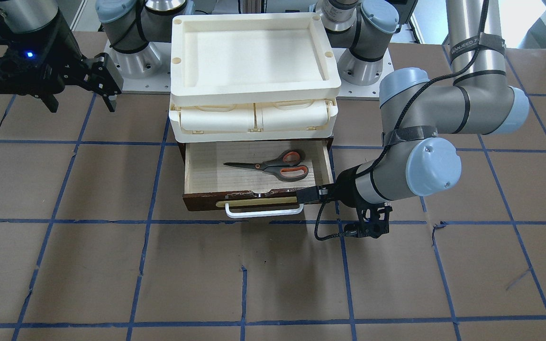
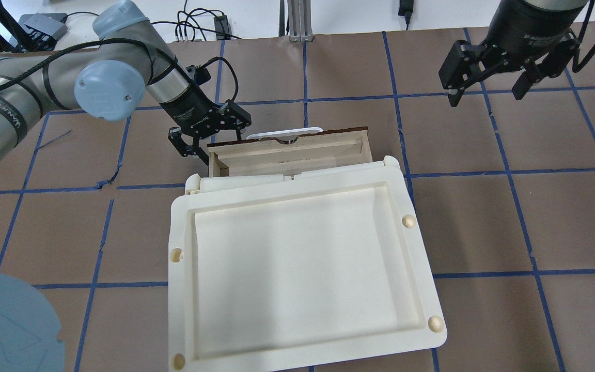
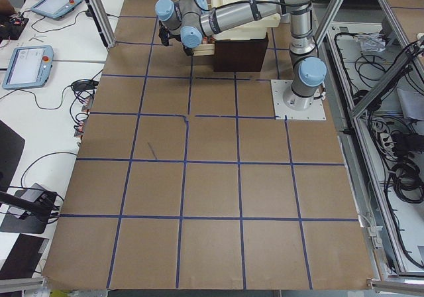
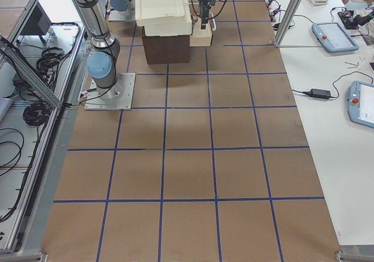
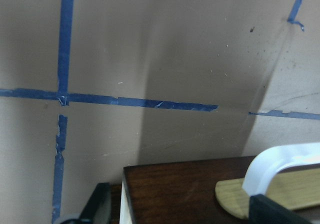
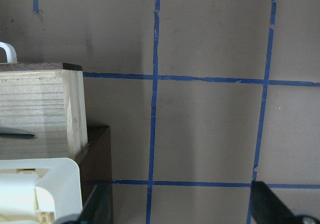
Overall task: Put scissors in drawer and close it
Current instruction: 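Push the drawer away from the robot with the left gripper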
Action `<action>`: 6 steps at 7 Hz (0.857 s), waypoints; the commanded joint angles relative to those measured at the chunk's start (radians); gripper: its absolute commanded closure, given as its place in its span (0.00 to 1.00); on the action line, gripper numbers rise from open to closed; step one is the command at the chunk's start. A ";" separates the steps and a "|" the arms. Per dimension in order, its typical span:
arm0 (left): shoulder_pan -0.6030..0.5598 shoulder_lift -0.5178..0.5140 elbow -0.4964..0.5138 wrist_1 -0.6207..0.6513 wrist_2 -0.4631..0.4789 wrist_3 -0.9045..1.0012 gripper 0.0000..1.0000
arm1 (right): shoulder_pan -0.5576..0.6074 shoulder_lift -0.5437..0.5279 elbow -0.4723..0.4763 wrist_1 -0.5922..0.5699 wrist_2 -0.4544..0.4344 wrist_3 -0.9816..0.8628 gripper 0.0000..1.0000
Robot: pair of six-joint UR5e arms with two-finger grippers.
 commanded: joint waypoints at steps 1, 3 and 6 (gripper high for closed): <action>0.000 0.014 -0.001 -0.070 -0.006 -0.001 0.00 | 0.000 0.002 0.000 0.001 0.000 0.000 0.00; 0.000 0.022 -0.002 -0.133 -0.008 -0.003 0.00 | 0.000 0.002 0.002 0.001 0.000 0.000 0.00; 0.000 0.039 -0.004 -0.231 -0.006 -0.006 0.00 | 0.000 0.002 0.002 0.001 0.000 0.000 0.00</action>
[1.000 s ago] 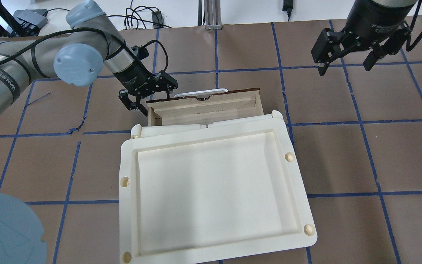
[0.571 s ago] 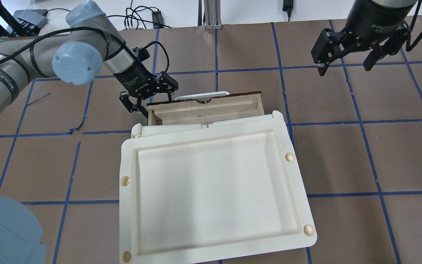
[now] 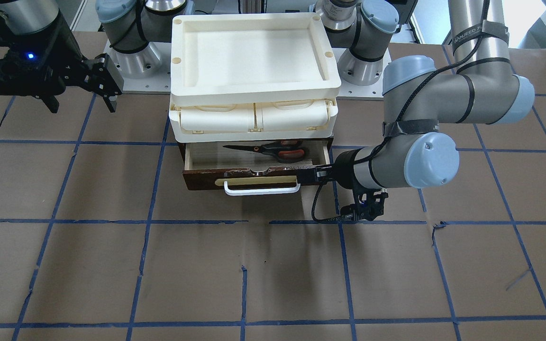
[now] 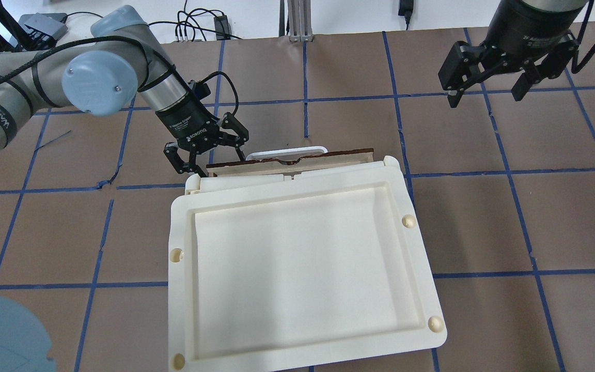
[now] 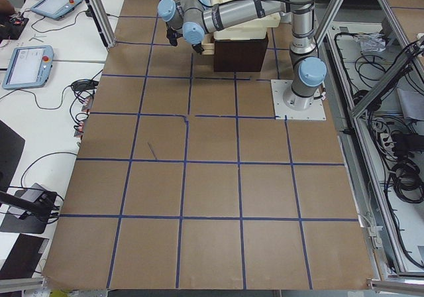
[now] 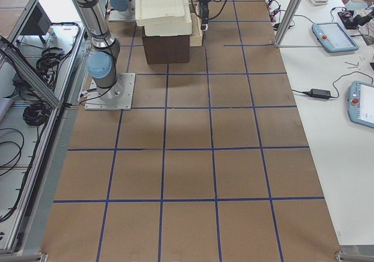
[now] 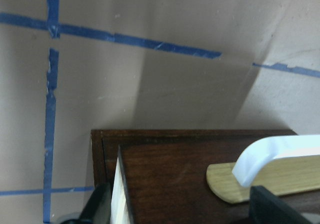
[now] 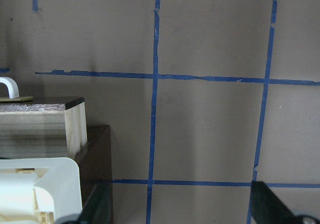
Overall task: Put scissors in drawer and close it
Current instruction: 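Push the drawer away from the robot with the left gripper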
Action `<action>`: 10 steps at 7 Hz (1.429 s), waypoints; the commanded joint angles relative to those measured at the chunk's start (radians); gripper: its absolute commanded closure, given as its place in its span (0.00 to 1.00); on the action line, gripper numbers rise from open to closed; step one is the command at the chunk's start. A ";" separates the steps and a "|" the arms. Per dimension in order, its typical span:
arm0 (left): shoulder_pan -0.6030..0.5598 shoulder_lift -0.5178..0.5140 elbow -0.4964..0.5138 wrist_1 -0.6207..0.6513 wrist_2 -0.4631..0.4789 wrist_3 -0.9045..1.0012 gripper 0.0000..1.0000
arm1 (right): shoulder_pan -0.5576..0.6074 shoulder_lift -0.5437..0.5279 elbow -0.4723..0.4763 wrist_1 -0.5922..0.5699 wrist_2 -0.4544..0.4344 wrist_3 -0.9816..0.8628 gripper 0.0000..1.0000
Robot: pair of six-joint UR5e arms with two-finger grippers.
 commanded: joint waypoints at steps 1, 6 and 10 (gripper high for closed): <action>0.000 0.003 -0.003 -0.055 0.001 -0.003 0.00 | 0.000 0.000 0.000 0.000 0.000 0.000 0.00; 0.000 0.003 -0.001 -0.141 0.001 -0.013 0.00 | 0.000 0.000 0.000 0.000 0.000 0.001 0.00; 0.000 0.003 -0.003 -0.190 0.000 -0.049 0.00 | 0.000 0.000 0.000 0.000 0.000 0.001 0.00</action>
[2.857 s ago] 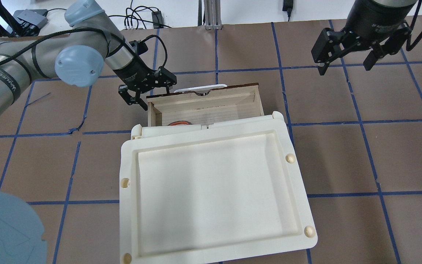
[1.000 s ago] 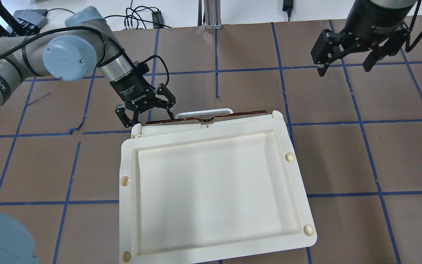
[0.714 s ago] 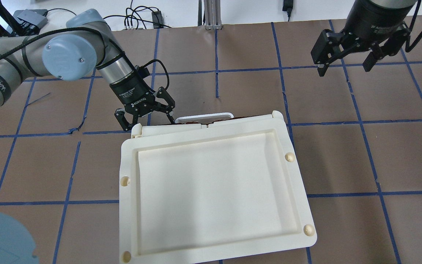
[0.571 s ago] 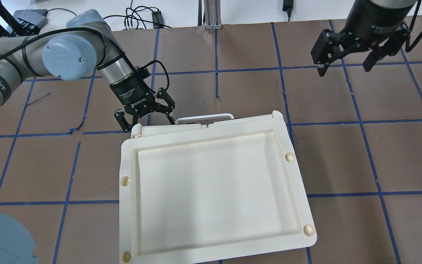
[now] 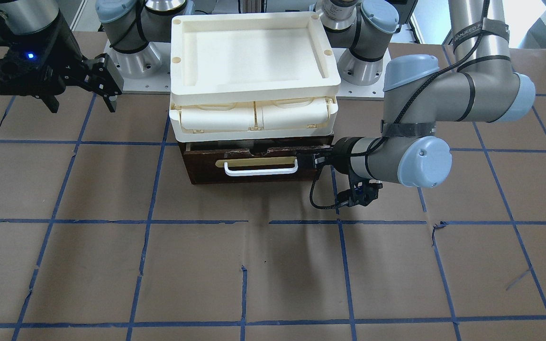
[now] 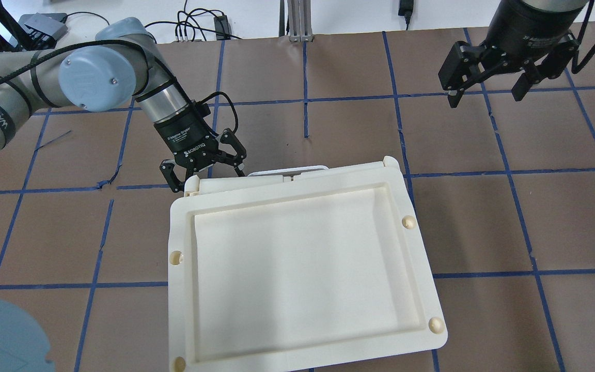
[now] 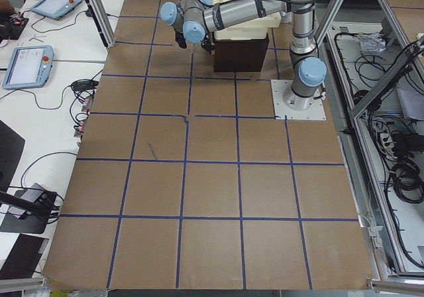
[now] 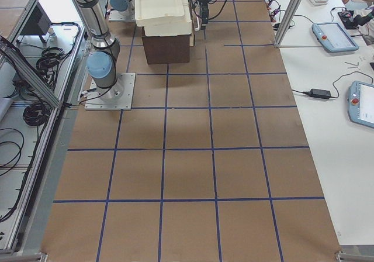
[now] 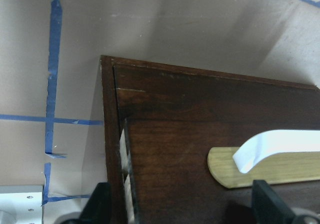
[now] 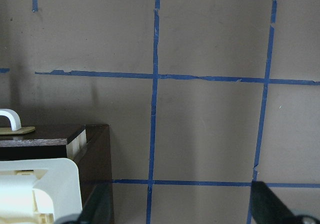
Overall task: Put scissors in drawer and close it
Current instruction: 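Press the left gripper against the drawer front to seat it shut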
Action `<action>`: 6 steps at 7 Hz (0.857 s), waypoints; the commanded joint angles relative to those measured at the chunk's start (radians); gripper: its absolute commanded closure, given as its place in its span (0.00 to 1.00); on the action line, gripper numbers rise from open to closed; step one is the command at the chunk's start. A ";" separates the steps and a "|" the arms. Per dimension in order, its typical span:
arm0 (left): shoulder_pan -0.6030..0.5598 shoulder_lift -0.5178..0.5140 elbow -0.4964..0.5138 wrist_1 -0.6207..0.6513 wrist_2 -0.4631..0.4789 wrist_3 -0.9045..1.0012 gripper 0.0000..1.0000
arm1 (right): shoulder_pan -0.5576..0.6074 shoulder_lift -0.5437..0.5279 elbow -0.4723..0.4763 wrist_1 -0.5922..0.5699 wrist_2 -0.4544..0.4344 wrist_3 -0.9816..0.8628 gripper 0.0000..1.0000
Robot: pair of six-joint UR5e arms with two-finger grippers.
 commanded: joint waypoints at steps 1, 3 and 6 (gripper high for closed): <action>0.000 0.000 -0.001 -0.016 -0.001 -0.011 0.00 | 0.000 0.000 0.000 0.000 0.000 0.000 0.00; 0.000 0.000 0.001 -0.005 -0.002 -0.008 0.00 | 0.000 0.000 0.000 0.000 -0.002 0.000 0.00; 0.000 0.000 0.005 0.010 0.001 0.003 0.00 | 0.000 0.000 0.000 0.000 0.000 0.000 0.00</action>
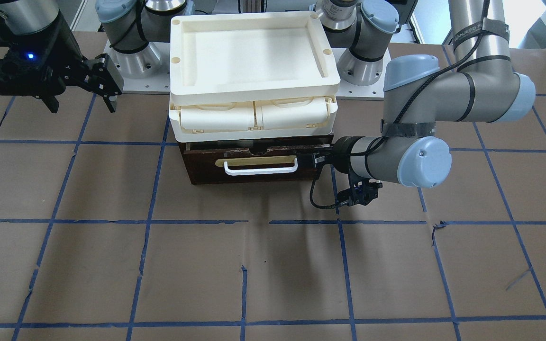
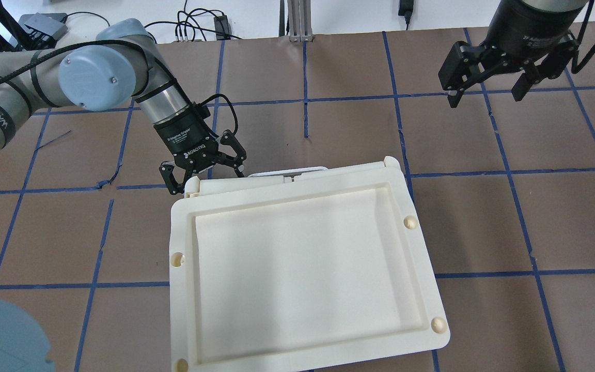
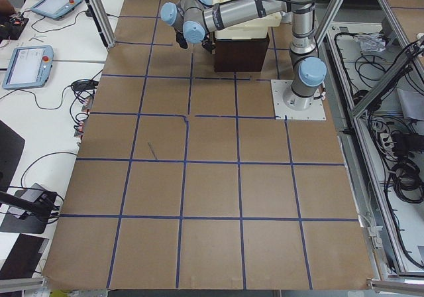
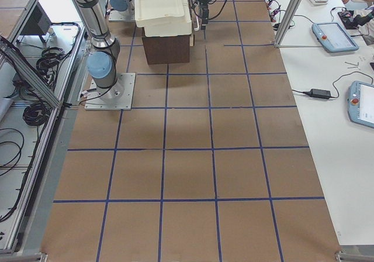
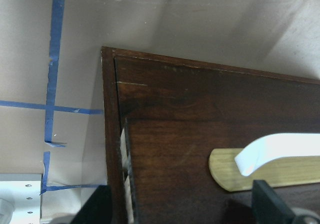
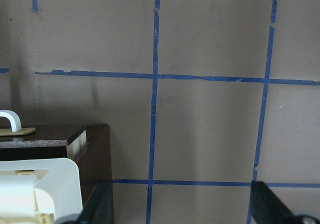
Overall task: Put scissors in drawer and close it
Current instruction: 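Press the left gripper against the drawer front to seat it shut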
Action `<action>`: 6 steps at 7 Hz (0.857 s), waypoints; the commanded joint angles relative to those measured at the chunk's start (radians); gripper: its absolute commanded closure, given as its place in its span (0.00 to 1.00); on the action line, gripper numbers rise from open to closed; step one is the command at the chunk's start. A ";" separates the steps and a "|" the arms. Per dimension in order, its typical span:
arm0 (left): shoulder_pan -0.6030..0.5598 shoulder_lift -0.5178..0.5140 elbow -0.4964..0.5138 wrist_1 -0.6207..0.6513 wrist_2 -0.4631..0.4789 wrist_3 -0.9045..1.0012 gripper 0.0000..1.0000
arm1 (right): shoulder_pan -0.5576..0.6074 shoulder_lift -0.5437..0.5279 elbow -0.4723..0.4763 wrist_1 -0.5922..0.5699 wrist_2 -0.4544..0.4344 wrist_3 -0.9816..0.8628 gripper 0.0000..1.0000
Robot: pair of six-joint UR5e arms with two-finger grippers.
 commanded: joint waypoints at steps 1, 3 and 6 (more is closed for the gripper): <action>0.000 0.000 0.004 0.010 0.007 0.006 0.00 | 0.000 0.000 0.000 0.000 0.000 0.000 0.00; 0.002 0.000 0.009 0.018 0.013 0.012 0.00 | 0.000 0.000 0.000 0.000 0.000 0.000 0.00; 0.005 0.002 -0.003 0.026 0.106 0.049 0.00 | 0.000 -0.002 0.000 0.002 -0.001 0.006 0.00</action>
